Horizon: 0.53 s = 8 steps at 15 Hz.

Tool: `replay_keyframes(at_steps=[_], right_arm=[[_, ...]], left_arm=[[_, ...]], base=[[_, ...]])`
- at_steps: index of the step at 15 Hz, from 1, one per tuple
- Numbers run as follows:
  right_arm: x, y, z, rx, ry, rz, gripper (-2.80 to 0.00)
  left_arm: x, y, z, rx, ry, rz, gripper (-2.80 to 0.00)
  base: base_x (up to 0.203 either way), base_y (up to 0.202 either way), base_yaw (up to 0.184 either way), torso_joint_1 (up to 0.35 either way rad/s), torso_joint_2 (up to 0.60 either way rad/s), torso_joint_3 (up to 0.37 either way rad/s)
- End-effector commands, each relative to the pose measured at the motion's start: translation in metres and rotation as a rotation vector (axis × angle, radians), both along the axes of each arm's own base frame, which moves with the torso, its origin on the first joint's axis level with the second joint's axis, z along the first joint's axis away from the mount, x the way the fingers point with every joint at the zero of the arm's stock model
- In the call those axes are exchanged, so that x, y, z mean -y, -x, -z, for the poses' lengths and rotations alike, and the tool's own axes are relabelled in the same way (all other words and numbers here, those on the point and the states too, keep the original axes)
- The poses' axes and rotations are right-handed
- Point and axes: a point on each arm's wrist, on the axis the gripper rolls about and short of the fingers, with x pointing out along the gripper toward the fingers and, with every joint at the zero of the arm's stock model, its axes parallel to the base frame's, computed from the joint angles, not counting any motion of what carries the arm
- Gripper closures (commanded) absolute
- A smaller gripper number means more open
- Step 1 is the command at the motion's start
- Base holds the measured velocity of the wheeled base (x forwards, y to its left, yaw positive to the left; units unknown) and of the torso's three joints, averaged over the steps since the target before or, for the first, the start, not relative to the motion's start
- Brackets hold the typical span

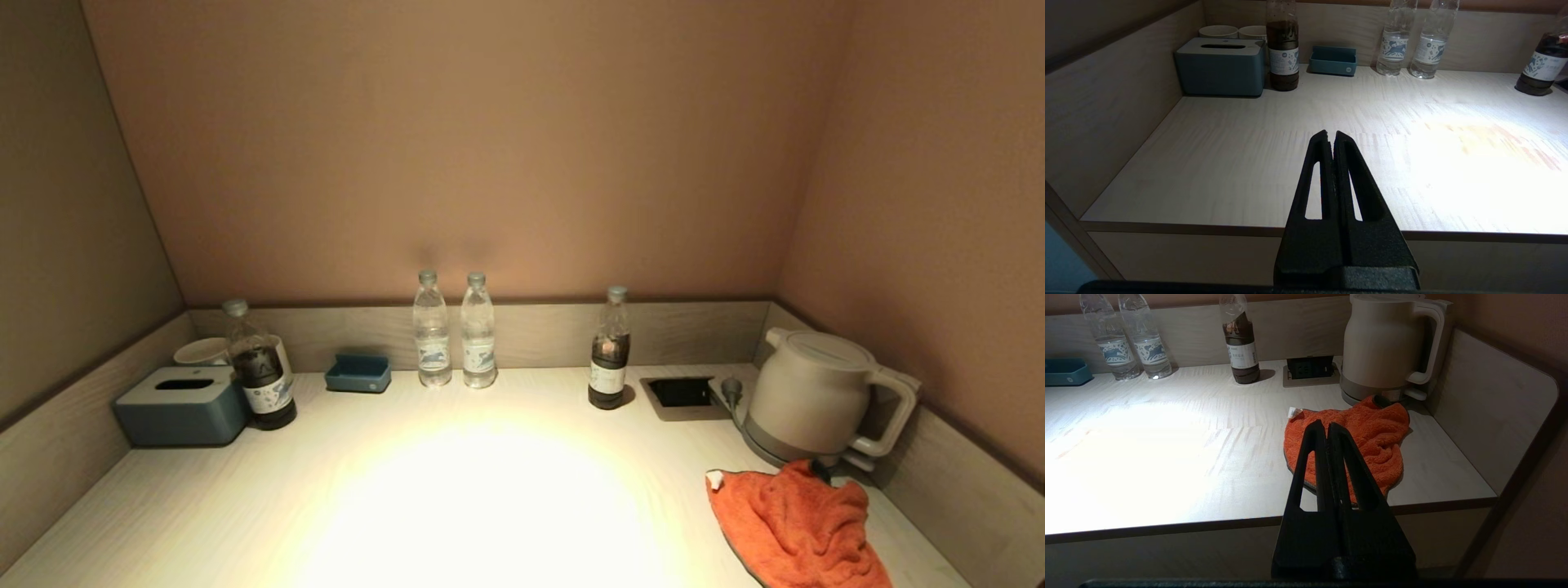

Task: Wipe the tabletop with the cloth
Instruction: Pick up the tablecloth

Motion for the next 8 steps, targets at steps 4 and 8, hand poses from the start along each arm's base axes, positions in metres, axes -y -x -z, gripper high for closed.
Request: replay_keyframes(at_steps=[4,8], right_arm=[[0.0000,0.0000,-0.0002,0.002,0.000,0.000,0.00],[0.0000,0.0000,-0.0002,0.002,0.000,0.000,0.00]], left_arm=[[0.0000,0.0000,0.0000,0.000,0.001,-0.001,0.00],[0.0000,0.0000,0.0000,0.000,0.001,-0.001,0.00]], base=[[0.000,0.000,0.000,0.000,0.00,0.000],[0.000,0.000,0.000,0.000,0.00,0.000]])
